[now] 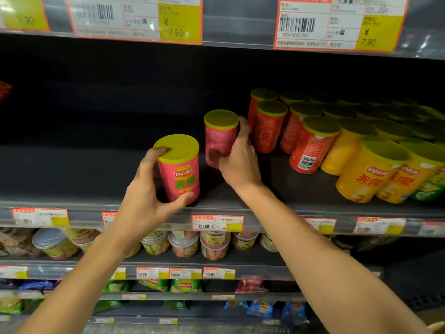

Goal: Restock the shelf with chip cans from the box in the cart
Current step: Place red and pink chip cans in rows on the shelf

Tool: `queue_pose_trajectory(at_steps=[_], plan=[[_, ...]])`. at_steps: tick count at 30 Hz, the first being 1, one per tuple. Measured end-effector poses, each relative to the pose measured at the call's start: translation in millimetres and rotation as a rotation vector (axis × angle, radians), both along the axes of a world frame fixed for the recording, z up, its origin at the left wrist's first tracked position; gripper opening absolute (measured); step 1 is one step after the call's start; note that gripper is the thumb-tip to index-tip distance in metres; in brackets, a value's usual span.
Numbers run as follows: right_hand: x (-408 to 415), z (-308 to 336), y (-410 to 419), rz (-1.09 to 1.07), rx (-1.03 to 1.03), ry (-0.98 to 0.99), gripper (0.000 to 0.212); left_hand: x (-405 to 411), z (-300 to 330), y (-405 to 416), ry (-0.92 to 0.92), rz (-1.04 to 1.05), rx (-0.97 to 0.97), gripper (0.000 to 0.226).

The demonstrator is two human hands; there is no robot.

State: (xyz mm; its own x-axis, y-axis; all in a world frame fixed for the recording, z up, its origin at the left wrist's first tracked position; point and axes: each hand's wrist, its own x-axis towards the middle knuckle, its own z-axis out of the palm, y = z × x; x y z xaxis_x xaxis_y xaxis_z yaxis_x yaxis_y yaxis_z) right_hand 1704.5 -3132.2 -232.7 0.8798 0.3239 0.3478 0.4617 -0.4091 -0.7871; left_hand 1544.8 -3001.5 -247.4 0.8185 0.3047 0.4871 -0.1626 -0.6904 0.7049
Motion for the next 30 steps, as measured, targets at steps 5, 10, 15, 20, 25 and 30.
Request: queue_pose_trajectory(at_steps=[5, 10, 15, 20, 25, 30], plan=[[37.2, -8.9, 21.3, -0.176, 0.051, -0.016, 0.091, 2.0, -3.0, -1.5, -0.012, 0.03, 0.014, 0.091], [46.1, -10.5, 40.7, -0.299, 0.046, -0.009, 0.079, 2.4, -4.5, -1.9, -0.023, 0.047, 0.029, 0.096], [51.2, -4.8, 56.4, -0.386, 0.065, 0.095, 0.075, 4.5, -7.4, 0.3, -0.013, 0.06, 0.034, 0.097], [57.6, -4.2, 65.8, -0.448, 0.109, 0.127, 0.073, 5.6, -10.6, 2.5, 0.024, 0.068, 0.017, 0.096], [60.0, -1.3, 74.7, -0.483, 0.191, 0.154, 0.073, 4.3, -8.7, 2.7, 0.037, 0.058, 0.011, 0.091], [66.2, 2.8, 81.2, -0.506, 0.254, 0.205, 0.071, 4.6, -9.5, 3.2, 0.044, 0.05, 0.018, 0.092]])
